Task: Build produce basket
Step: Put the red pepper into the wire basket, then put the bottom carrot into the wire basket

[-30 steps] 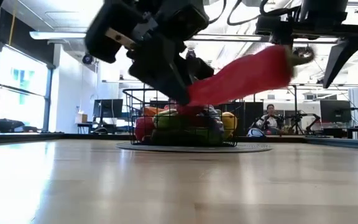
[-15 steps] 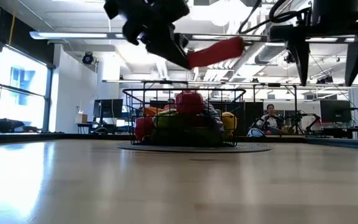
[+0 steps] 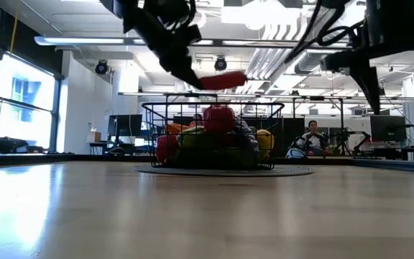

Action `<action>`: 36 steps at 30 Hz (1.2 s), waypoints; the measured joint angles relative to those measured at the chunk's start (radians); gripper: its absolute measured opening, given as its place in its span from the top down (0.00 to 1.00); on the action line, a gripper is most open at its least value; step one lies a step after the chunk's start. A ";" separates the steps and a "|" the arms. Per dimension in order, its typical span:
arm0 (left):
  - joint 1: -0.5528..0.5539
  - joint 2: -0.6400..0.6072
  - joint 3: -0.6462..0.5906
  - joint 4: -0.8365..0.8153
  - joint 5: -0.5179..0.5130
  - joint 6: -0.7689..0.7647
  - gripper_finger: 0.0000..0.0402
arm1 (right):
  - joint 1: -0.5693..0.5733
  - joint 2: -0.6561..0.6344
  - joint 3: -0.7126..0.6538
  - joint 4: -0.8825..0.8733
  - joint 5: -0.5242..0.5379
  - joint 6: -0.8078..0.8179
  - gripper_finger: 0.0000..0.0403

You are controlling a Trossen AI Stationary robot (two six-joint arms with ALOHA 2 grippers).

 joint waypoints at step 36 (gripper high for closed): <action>0.069 0.002 0.000 -0.064 -0.217 -0.042 0.45 | -0.008 -0.026 -0.402 0.314 -0.146 0.032 0.36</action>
